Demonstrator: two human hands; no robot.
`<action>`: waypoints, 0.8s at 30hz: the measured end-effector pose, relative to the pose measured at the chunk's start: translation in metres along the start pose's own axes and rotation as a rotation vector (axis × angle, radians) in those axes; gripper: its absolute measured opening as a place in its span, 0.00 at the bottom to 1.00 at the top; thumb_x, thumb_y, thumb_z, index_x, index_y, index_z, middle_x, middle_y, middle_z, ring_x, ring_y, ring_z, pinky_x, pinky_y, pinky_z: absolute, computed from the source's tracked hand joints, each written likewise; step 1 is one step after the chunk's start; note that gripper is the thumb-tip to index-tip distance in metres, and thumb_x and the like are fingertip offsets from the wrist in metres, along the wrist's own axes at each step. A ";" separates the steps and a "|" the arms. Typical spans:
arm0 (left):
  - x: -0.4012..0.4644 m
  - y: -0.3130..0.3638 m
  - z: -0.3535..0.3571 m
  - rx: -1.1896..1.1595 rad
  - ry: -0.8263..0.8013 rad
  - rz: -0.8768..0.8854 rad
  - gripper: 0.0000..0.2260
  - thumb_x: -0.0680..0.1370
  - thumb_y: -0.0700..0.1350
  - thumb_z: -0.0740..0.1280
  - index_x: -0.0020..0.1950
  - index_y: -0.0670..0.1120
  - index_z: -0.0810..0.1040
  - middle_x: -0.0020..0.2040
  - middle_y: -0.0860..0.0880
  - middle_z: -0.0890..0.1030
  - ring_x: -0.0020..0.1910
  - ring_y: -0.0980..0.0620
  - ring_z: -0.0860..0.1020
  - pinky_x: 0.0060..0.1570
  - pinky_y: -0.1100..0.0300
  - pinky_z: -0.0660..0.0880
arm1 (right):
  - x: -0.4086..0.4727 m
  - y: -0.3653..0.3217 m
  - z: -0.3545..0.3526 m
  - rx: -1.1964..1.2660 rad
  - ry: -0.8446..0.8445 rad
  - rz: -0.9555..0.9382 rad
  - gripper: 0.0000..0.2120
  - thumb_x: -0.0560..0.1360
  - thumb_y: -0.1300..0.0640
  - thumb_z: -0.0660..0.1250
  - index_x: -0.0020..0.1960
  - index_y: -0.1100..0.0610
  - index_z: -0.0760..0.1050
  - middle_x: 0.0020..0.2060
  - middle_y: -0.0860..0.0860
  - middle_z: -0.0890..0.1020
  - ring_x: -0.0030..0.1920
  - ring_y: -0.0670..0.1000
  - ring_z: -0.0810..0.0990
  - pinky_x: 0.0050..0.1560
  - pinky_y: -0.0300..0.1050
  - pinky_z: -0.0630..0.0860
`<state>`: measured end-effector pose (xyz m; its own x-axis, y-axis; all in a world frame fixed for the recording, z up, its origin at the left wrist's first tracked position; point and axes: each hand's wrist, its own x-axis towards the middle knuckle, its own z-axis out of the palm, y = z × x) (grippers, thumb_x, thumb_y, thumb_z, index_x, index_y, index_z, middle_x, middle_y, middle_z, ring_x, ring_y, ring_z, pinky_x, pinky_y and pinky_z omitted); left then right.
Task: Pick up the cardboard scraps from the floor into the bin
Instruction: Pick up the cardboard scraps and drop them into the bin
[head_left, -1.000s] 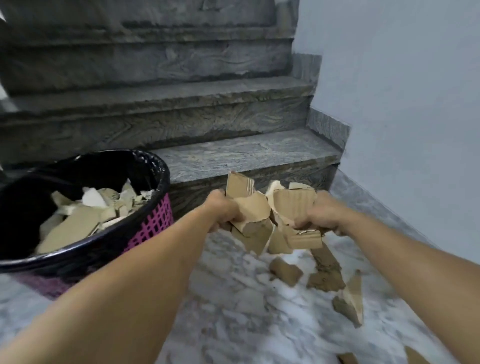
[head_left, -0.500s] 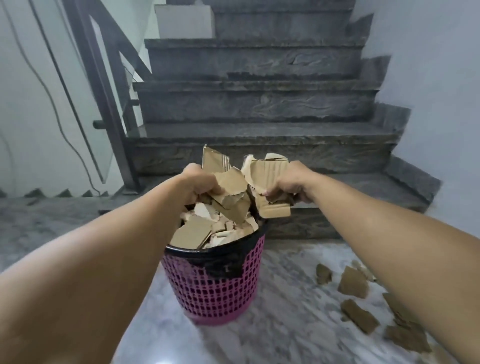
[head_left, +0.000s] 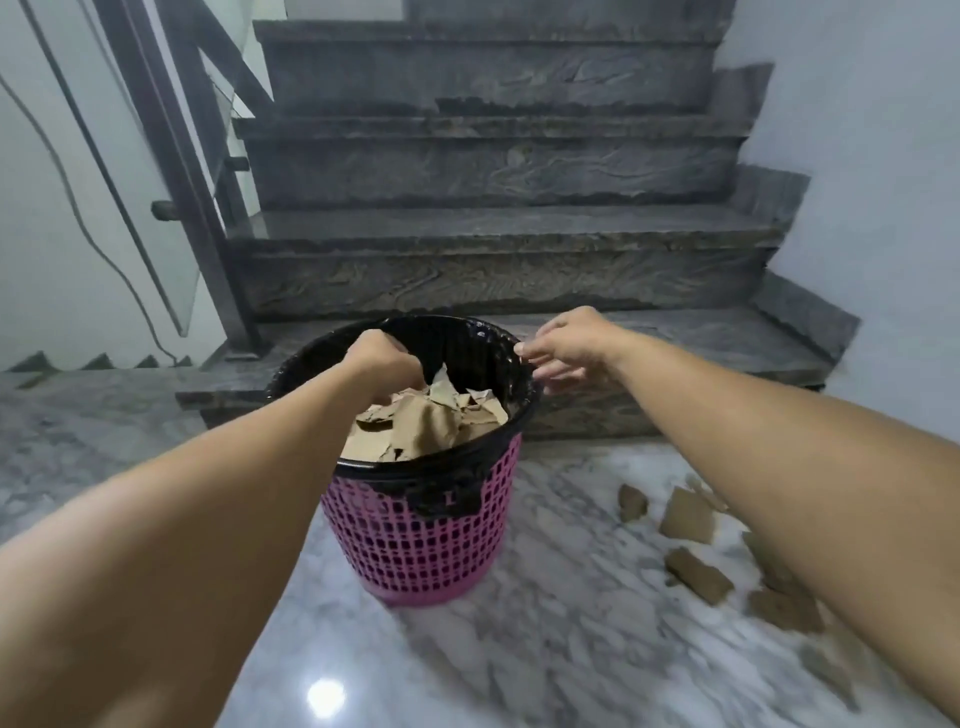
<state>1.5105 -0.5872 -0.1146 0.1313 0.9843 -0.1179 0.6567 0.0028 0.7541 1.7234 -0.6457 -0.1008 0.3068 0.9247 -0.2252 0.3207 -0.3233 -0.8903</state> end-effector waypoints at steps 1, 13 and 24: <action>-0.003 0.013 0.012 -0.041 0.005 0.051 0.06 0.71 0.34 0.71 0.45 0.43 0.80 0.42 0.44 0.79 0.42 0.47 0.79 0.41 0.54 0.80 | -0.007 0.007 -0.020 -0.021 0.017 0.016 0.16 0.72 0.59 0.75 0.54 0.64 0.76 0.54 0.62 0.82 0.47 0.57 0.84 0.44 0.53 0.83; -0.078 0.102 0.221 0.045 -0.572 0.305 0.07 0.72 0.40 0.75 0.42 0.44 0.76 0.39 0.43 0.80 0.34 0.49 0.80 0.36 0.56 0.78 | -0.126 0.205 -0.192 -0.184 0.208 0.435 0.17 0.74 0.54 0.73 0.57 0.60 0.75 0.54 0.56 0.81 0.56 0.55 0.82 0.54 0.53 0.81; -0.196 0.001 0.419 0.857 -1.057 0.809 0.58 0.60 0.61 0.80 0.79 0.55 0.46 0.79 0.46 0.45 0.77 0.40 0.48 0.72 0.40 0.59 | -0.225 0.413 -0.206 -0.478 0.218 0.711 0.27 0.72 0.53 0.75 0.67 0.59 0.70 0.56 0.57 0.78 0.54 0.57 0.79 0.49 0.46 0.75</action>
<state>1.7965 -0.8544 -0.3613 0.8366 0.1133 -0.5359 0.3187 -0.8964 0.3080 1.9717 -1.0287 -0.3358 0.7247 0.4293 -0.5390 0.3144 -0.9020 -0.2958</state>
